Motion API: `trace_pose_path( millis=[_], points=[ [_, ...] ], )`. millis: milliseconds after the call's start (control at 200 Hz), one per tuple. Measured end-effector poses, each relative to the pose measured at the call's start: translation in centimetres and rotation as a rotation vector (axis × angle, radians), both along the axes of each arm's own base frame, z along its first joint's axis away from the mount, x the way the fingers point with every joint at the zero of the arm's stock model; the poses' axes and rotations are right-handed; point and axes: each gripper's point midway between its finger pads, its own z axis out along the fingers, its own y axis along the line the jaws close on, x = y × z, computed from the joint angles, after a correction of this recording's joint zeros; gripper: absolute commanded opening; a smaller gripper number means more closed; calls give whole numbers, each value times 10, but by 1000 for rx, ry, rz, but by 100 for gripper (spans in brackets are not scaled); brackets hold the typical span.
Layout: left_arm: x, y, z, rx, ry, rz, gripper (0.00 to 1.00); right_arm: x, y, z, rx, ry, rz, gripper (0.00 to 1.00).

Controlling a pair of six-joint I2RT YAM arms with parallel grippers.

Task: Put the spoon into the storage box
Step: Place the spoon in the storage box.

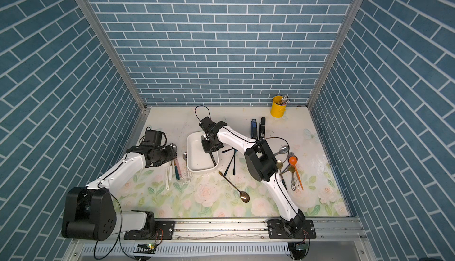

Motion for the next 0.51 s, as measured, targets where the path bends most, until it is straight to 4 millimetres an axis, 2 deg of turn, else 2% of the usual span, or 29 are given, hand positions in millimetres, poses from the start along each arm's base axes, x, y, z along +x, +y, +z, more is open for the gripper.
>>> trace_pose_path(
  millis=[200, 505],
  points=[
    [-1, -3, 0, 7, -1, -15, 59, -2, -2, -16, -24, 29, -21, 16],
    [1, -17, 4, 32, -8, -68, 61, 2, 0, -11, -22, 13, -50, 34]
  ],
)
